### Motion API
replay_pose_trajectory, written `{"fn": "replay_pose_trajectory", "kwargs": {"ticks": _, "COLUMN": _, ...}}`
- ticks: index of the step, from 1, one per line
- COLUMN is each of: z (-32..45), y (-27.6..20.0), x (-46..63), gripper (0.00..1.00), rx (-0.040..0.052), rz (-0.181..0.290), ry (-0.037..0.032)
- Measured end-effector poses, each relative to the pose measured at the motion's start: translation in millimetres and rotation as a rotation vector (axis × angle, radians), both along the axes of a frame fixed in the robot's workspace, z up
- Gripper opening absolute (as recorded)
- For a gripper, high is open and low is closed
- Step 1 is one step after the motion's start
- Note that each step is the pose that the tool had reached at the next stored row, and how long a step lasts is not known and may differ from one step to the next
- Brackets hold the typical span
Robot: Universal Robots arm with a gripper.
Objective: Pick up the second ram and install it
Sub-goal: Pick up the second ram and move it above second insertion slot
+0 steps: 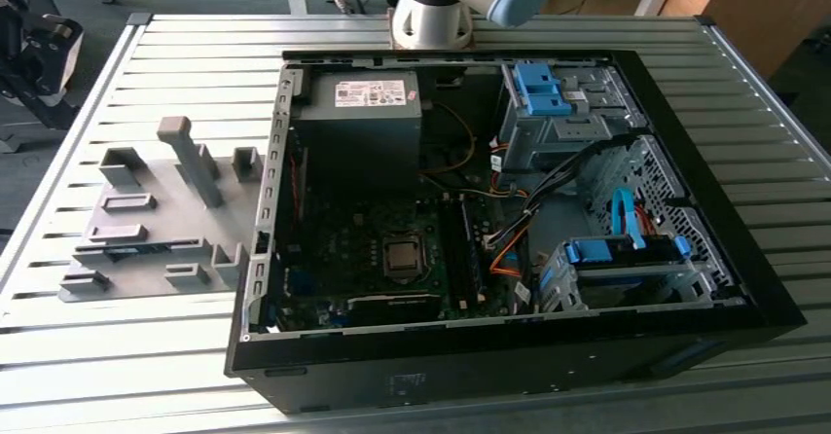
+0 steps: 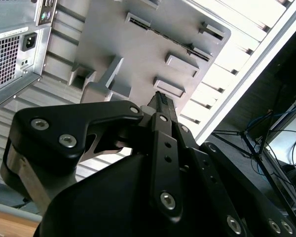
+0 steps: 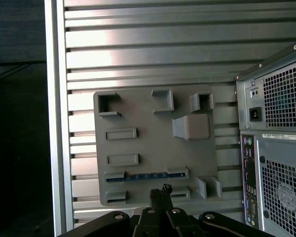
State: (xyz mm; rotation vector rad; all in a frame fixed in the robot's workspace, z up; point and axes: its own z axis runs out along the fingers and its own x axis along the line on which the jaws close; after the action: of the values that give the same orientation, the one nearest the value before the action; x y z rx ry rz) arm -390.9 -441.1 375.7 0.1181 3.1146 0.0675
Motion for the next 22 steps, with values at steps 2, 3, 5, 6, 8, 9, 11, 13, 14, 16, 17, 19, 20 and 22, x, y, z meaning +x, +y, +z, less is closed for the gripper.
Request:
{"fn": "replay_pose_trajectory", "kwargs": {"ticks": 2, "z": 0.0, "y": 0.0, "x": -0.1, "gripper": 0.11, "rx": 0.0, "rz": 0.0, "ry": 0.0}}
{"fn": "replay_pose_trajectory", "kwargs": {"ticks": 3, "z": 0.0, "y": 0.0, "x": -0.1, "gripper": 0.11, "rx": 0.0, "rz": 0.0, "ry": 0.0001}}
{"fn": "replay_pose_trajectory", "kwargs": {"ticks": 5, "z": 0.0, "y": 0.0, "x": -0.1, "gripper": 0.11, "rx": 0.0, "rz": 0.0, "ry": 0.0}}
{"fn": "replay_pose_trajectory", "kwargs": {"ticks": 6, "z": 0.0, "y": 0.0, "x": -0.2, "gripper": 0.11, "rx": 0.0, "rz": 0.0, "ry": 0.0}}
{"fn": "replay_pose_trajectory", "kwargs": {"ticks": 8, "z": 0.0, "y": 0.0, "x": -0.2, "gripper": 0.11, "rx": -0.0001, "rz": 0.006, "ry": 0.0}}
{"fn": "replay_pose_trajectory", "kwargs": {"ticks": 9, "z": 0.1, "y": 0.0, "x": -0.2, "gripper": 0.11, "rx": -0.0005, "rz": 0.014, "ry": 0.0001}}
{"fn": "replay_pose_trajectory", "kwargs": {"ticks": 11, "z": 0.0, "y": 0.0, "x": -0.3, "gripper": 0.11, "rx": -0.0013, "rz": 0.039, "ry": 0.0}}
{"fn": "replay_pose_trajectory", "kwargs": {"ticks": 13, "z": -0.2, "y": 0.0, "x": -0.3, "gripper": 0.11, "rx": -0.0017, "rz": 0.063, "ry": 0.0001}}
{"fn": "replay_pose_trajectory", "kwargs": {"ticks": 14, "z": -0.4, "y": 0.0, "x": -0.2, "gripper": 0.11, "rx": -0.0018, "rz": 0.072, "ry": 0.0001}}
{"fn": "replay_pose_trajectory", "kwargs": {"ticks": 16, "z": -1.0, "y": 0.0, "x": -0.3, "gripper": 0.11, "rx": -0.002, "rz": 0.105, "ry": 0.0}}
{"fn": "replay_pose_trajectory", "kwargs": {"ticks": 17, "z": -1.2, "y": 0.0, "x": -0.3, "gripper": 0.11, "rx": -0.0021, "rz": 0.123, "ry": 0.0}}
{"fn": "replay_pose_trajectory", "kwargs": {"ticks": 19, "z": -1.7, "y": 0.0, "x": -0.3, "gripper": 0.11, "rx": -0.002, "rz": 0.159, "ry": -0.0001}}
{"fn": "replay_pose_trajectory", "kwargs": {"ticks": 20, "z": -1.9, "y": 0.0, "x": -0.3, "gripper": 0.11, "rx": -0.002, "rz": 0.177, "ry": -0.0001}}
{"fn": "replay_pose_trajectory", "kwargs": {"ticks": 22, "z": -2.2, "y": -0.1, "x": -0.3, "gripper": 0.11, "rx": -0.0021, "rz": 0.213, "ry": -0.0001}}
